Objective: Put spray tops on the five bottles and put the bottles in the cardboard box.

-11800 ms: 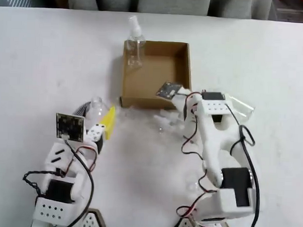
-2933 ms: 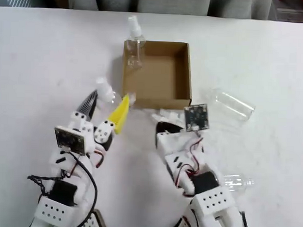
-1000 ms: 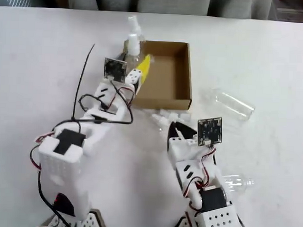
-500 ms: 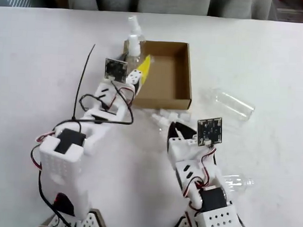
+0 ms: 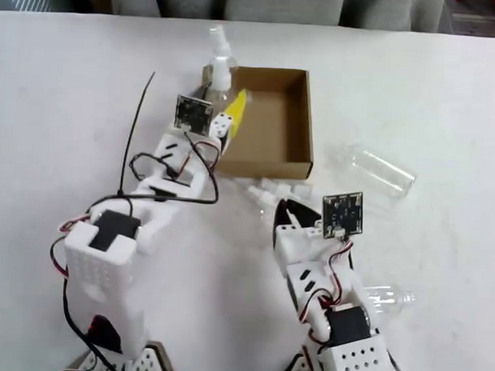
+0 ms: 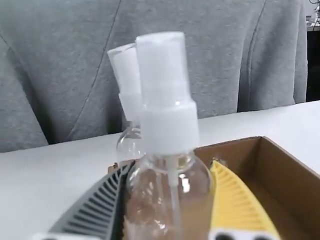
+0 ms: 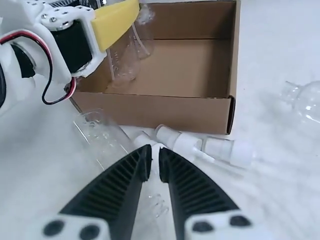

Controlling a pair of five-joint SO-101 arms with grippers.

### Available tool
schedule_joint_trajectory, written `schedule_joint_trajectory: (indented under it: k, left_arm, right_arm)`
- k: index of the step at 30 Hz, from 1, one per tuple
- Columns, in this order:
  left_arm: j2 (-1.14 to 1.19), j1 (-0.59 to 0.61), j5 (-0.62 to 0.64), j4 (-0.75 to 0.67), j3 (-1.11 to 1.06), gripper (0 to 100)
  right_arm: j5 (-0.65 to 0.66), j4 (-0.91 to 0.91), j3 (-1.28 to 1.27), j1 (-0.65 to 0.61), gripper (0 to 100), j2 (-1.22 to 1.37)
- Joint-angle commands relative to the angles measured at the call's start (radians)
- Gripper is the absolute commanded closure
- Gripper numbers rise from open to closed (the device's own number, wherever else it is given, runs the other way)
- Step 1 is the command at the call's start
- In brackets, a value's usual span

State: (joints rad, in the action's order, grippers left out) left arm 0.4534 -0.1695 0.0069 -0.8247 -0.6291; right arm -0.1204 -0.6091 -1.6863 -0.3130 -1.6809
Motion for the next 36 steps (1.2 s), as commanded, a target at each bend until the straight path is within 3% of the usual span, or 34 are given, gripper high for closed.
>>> schedule_joint_trajectory:
  k: [1, 9, 25, 30, 36]
  left_arm:
    - [-0.008, 0.01, -0.009, -0.023, 0.077, 98]
    - [0.133, 0.01, -0.017, -0.031, 0.164, 98]
    - [0.147, 0.044, -0.009, -0.031, 0.163, 98]
    - [0.139, 0.035, -0.012, -0.13, 0.089, 98]
    - [0.137, 0.035, -0.015, -0.132, 0.074, 98]
  right_arm:
    - [0.012, -0.002, -0.009, 0.005, 98.3, -0.004]
    - [0.012, -0.002, -0.009, 0.005, 98.3, -0.004]
    - [0.012, -0.002, -0.009, 0.007, 98.3, -0.005]
    - [0.012, -0.002, -0.009, 0.008, 98.3, -0.005]
    - [0.012, -0.002, -0.009, 0.008, 98.3, -0.004]
